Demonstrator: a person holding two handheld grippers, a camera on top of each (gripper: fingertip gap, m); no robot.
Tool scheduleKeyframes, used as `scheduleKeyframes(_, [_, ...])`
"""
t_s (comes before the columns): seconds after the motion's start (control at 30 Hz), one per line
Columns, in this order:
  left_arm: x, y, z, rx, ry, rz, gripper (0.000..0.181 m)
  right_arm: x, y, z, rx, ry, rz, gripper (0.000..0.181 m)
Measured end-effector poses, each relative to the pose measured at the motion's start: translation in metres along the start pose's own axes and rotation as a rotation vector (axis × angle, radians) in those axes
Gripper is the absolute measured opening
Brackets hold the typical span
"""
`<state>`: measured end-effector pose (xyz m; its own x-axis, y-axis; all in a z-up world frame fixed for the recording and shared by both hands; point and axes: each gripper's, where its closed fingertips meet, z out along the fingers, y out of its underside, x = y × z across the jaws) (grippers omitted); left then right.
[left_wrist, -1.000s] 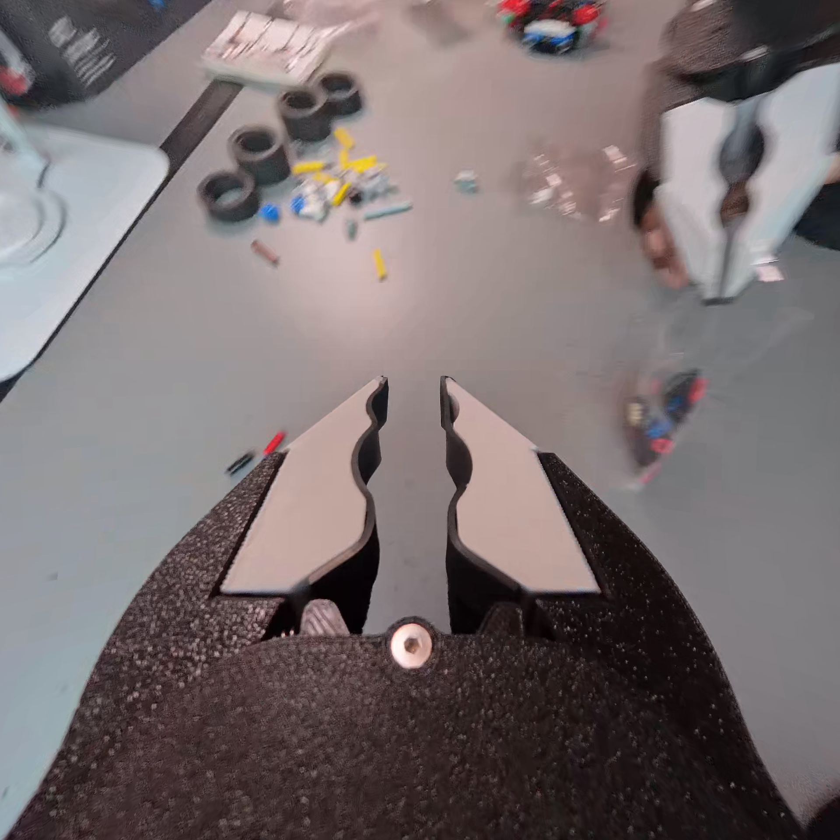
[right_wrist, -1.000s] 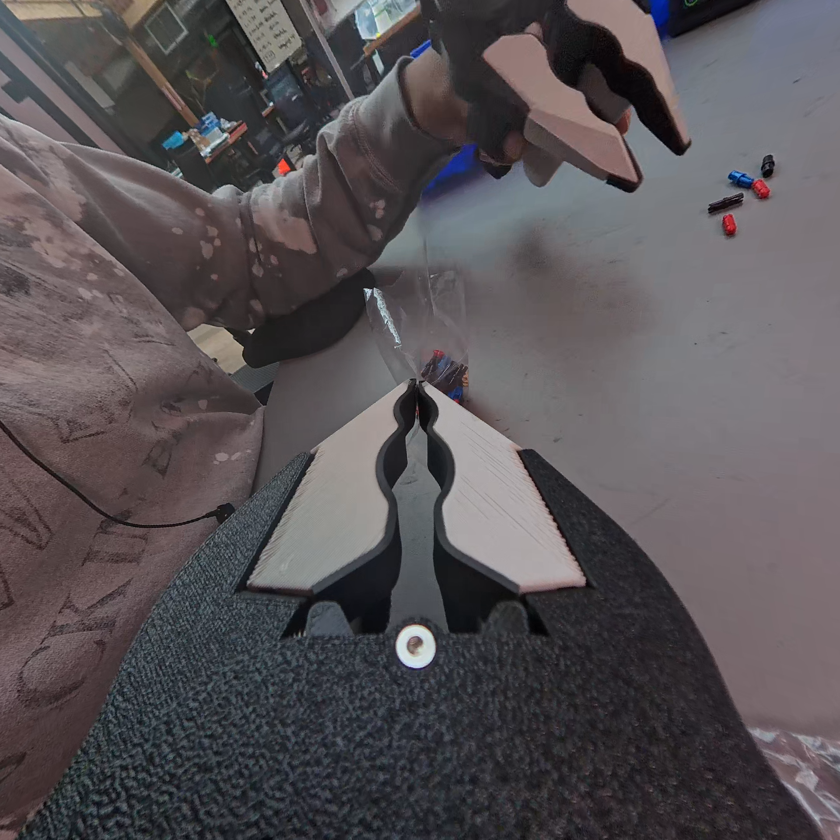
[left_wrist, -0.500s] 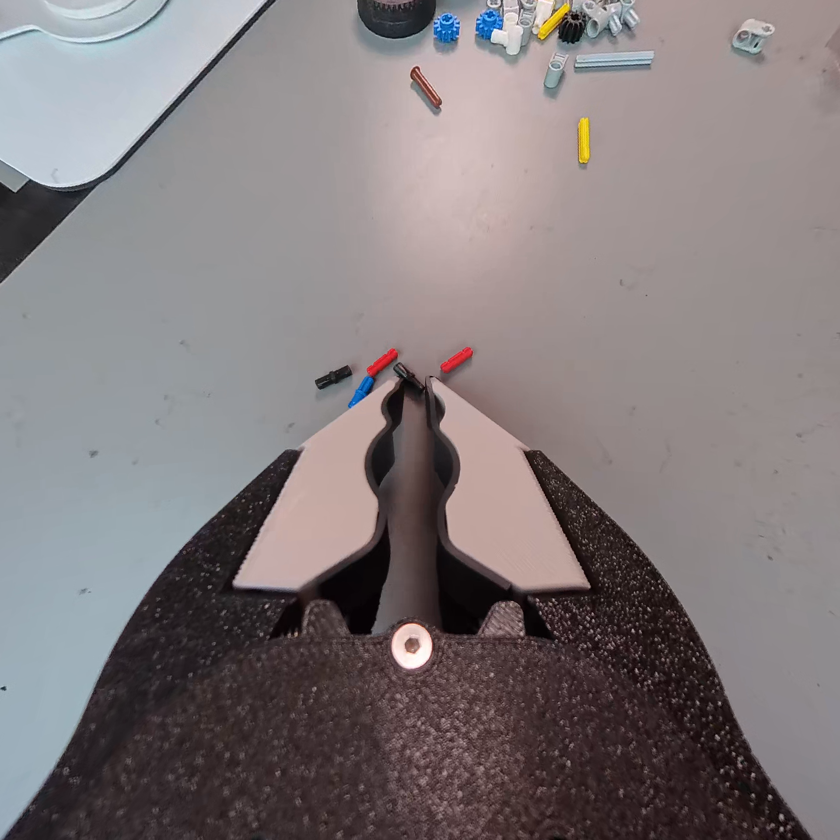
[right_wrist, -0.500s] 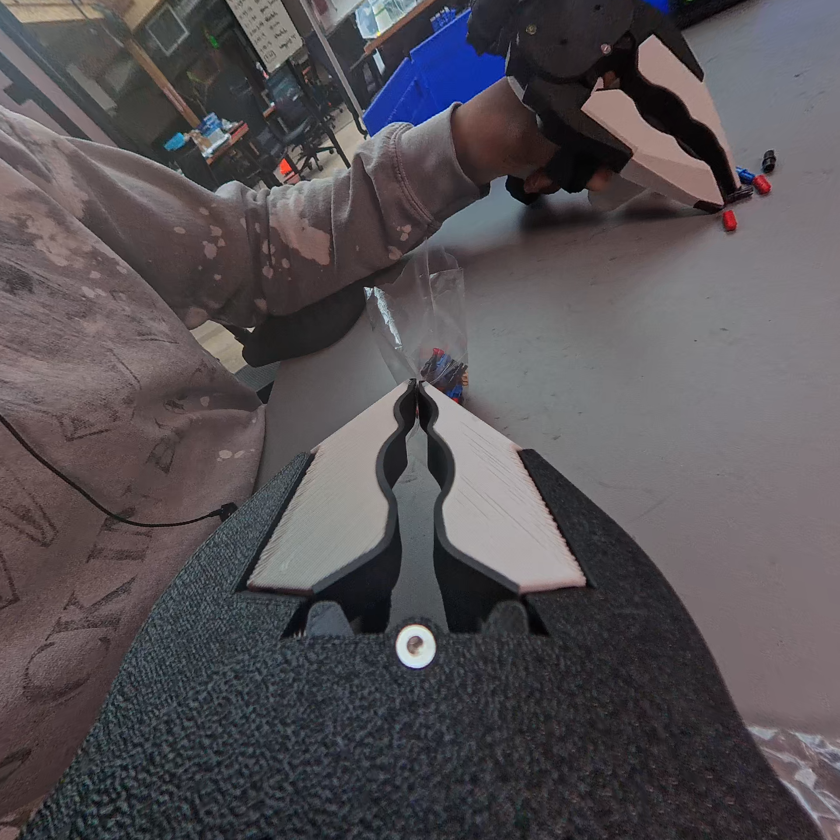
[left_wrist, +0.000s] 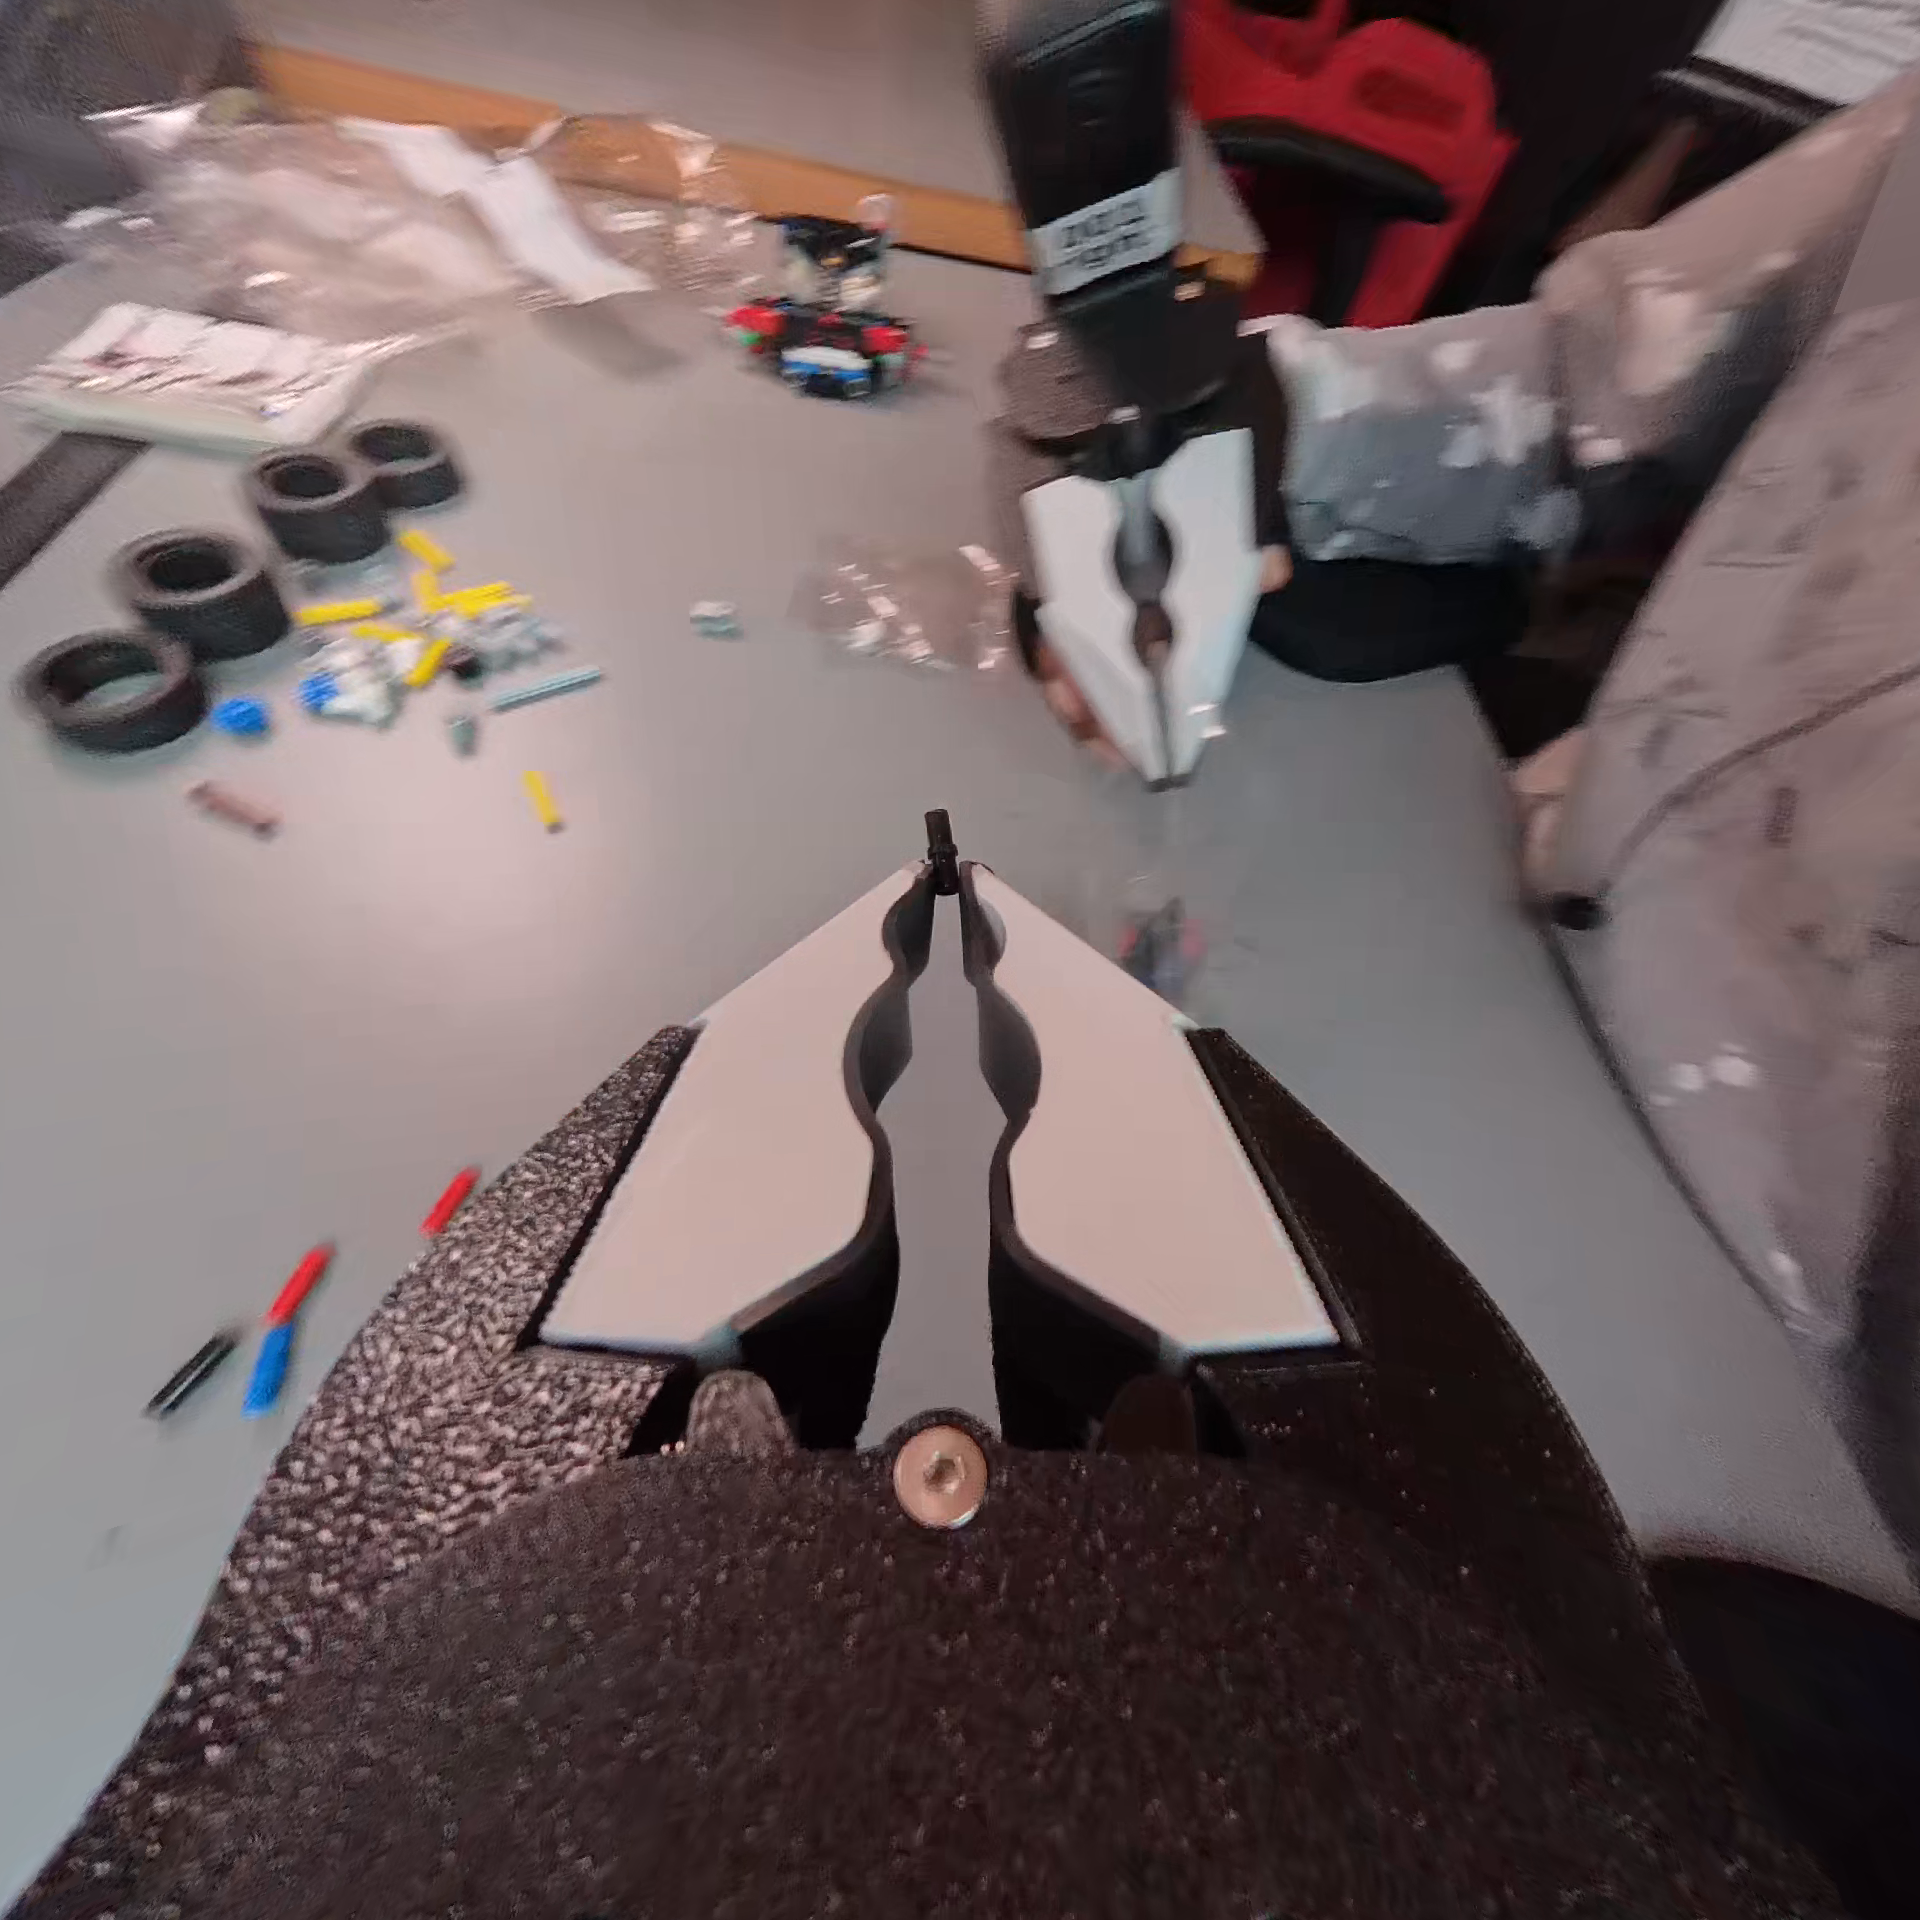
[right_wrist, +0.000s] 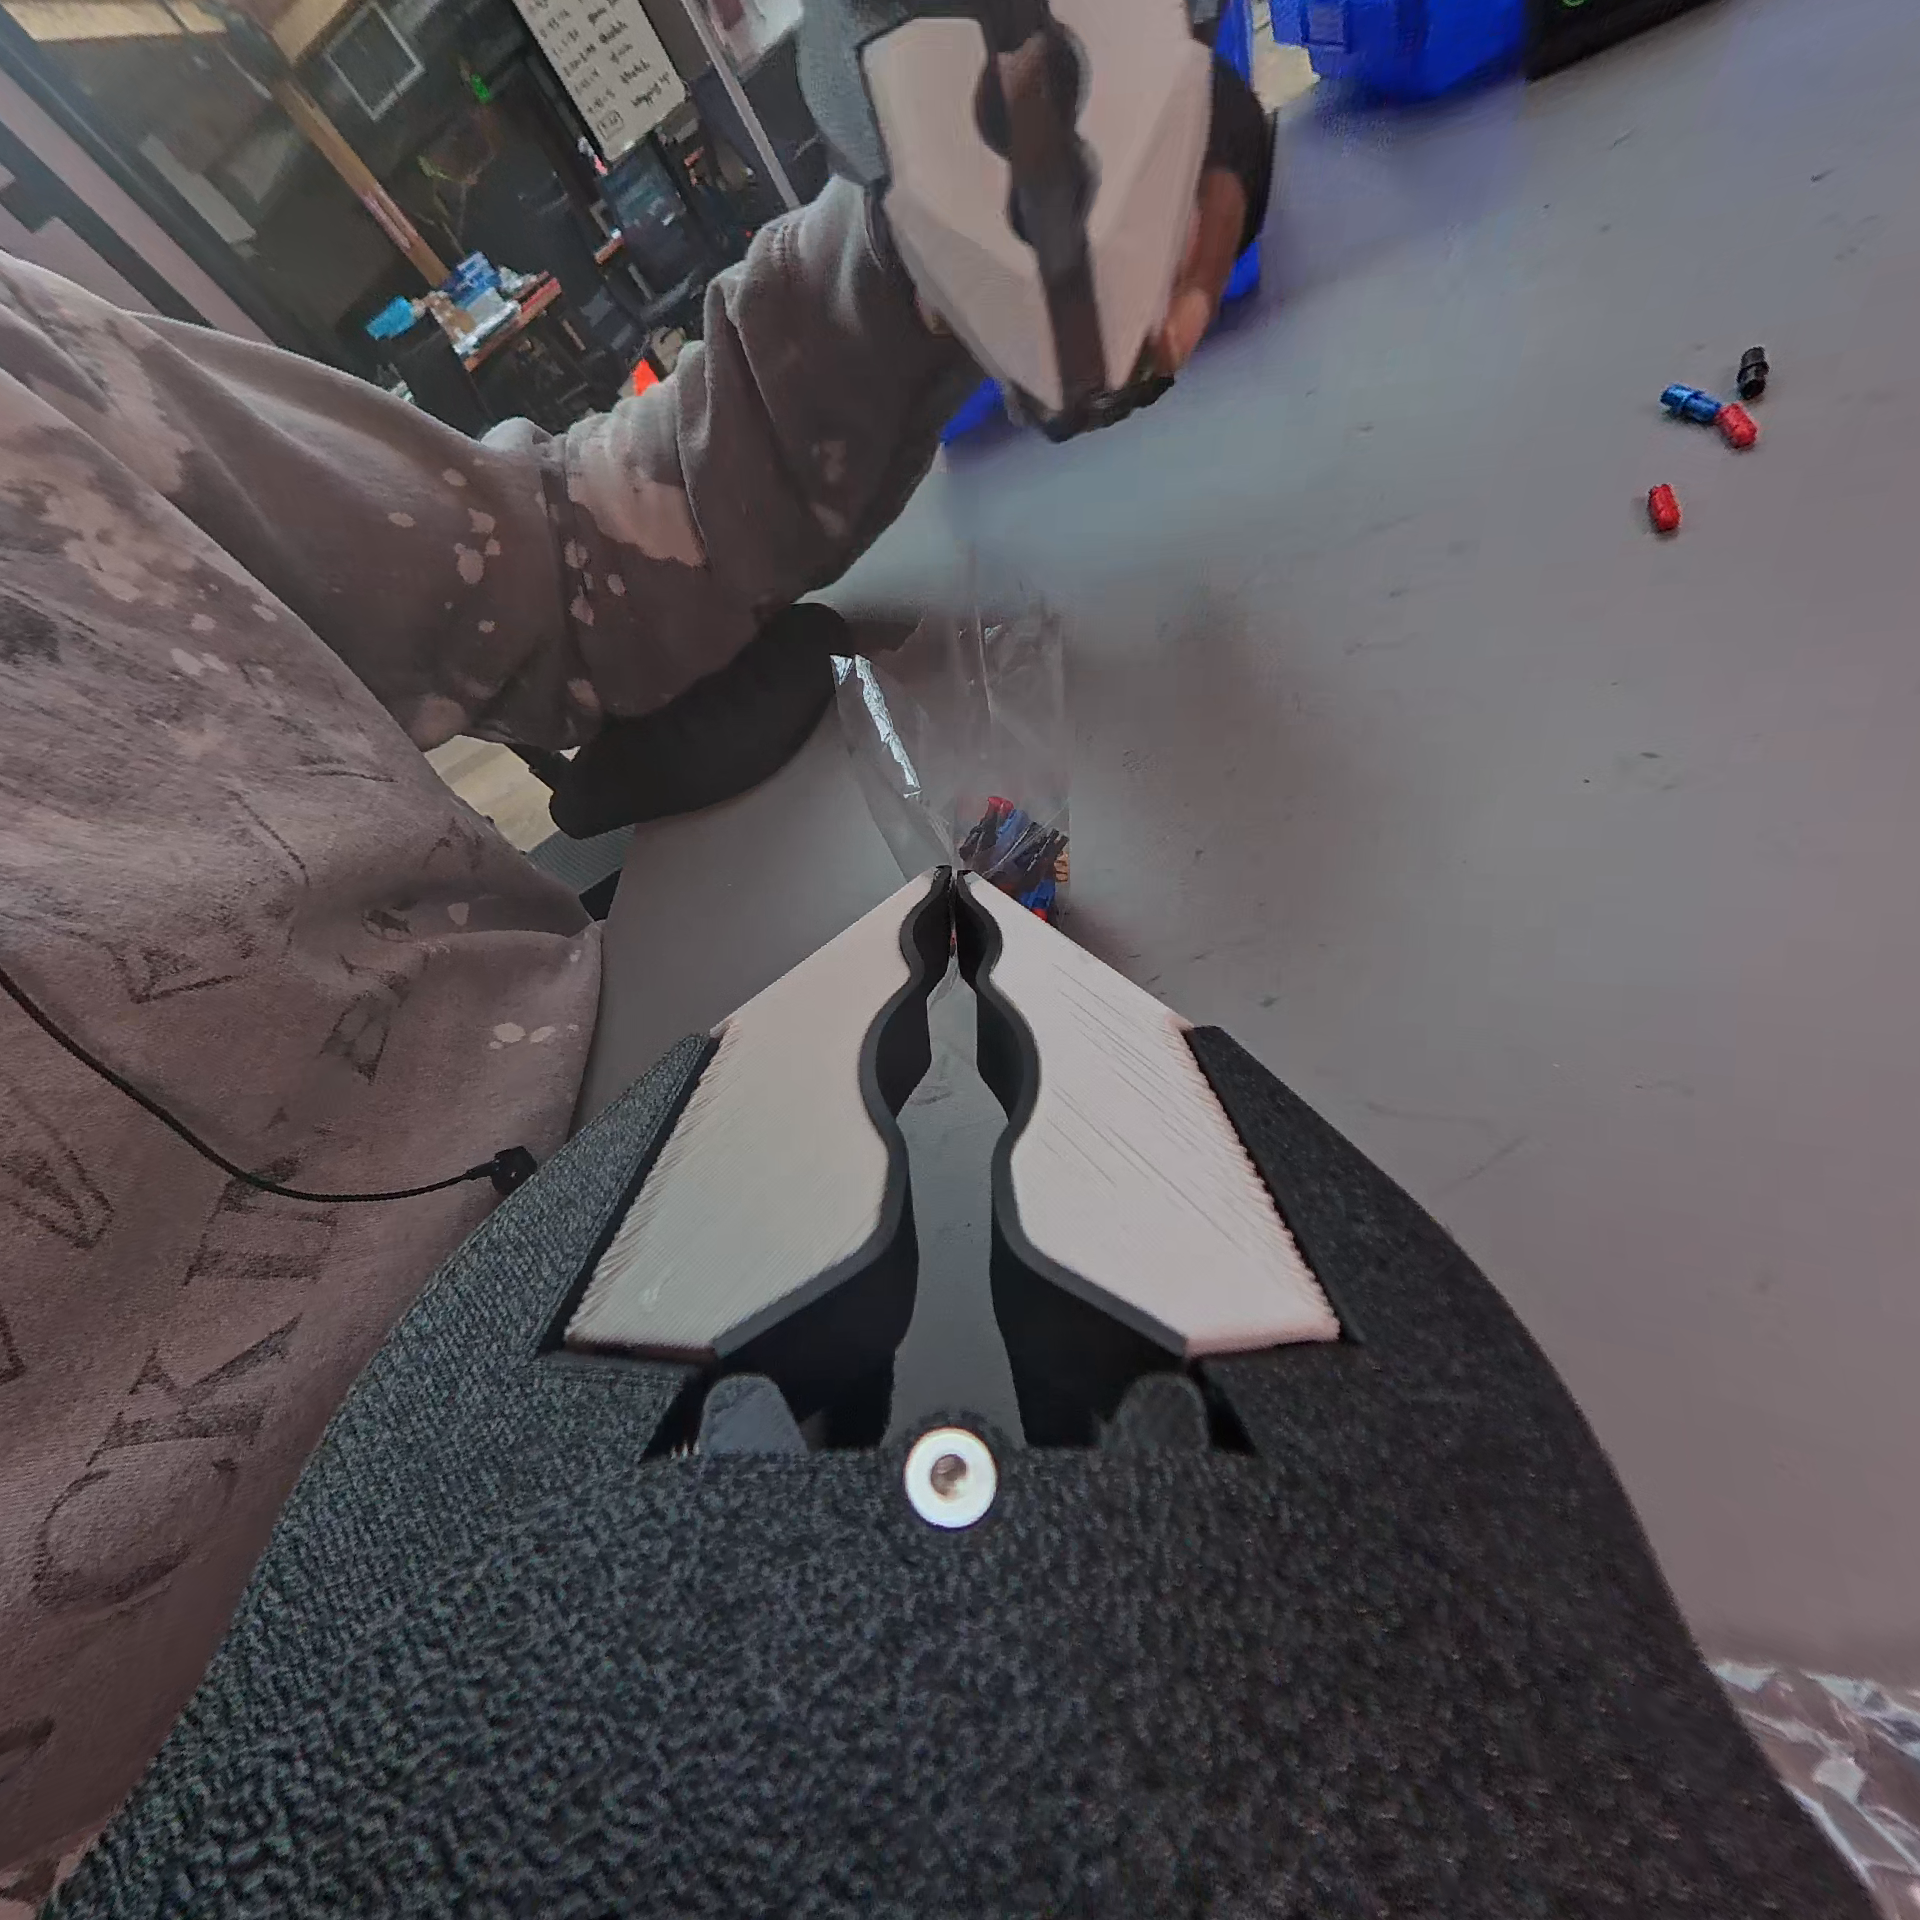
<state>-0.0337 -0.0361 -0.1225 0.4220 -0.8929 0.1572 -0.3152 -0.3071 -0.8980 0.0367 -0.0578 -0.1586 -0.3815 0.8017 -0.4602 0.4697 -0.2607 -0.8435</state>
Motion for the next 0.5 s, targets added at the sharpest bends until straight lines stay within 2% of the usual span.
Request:
scheduleKeyframes(0.1, [0.037,-0.004,0.017,-0.095,0.100,0.099,0.005,0.000,0.000,0.000,0.000,-0.003,0.004,0.000])
scheduleKeyframes(0.17, [0.041,0.002,0.026,-0.154,0.099,0.121,0.005,-0.001,0.000,0.000,0.000,-0.003,0.001,0.000])
scheduleKeyframes(0.27, [0.033,0.005,0.024,-0.152,0.073,0.098,0.009,-0.001,0.000,0.000,-0.002,0.000,-0.003,0.000])
scheduleKeyframes(0.33, [0.016,0.003,0.016,-0.107,0.018,0.060,0.013,-0.001,0.000,0.000,-0.003,0.002,-0.006,0.000])
scheduleKeyframes(0.4, [-0.018,0.007,0.004,-0.073,-0.113,-0.002,0.014,-0.001,0.000,0.000,-0.004,0.002,-0.006,0.000])
scheduleKeyframes(0.5, [-0.085,0.040,-0.017,-0.124,-0.388,-0.155,0.019,-0.001,0.001,0.000,-0.005,0.000,-0.004,0.000])
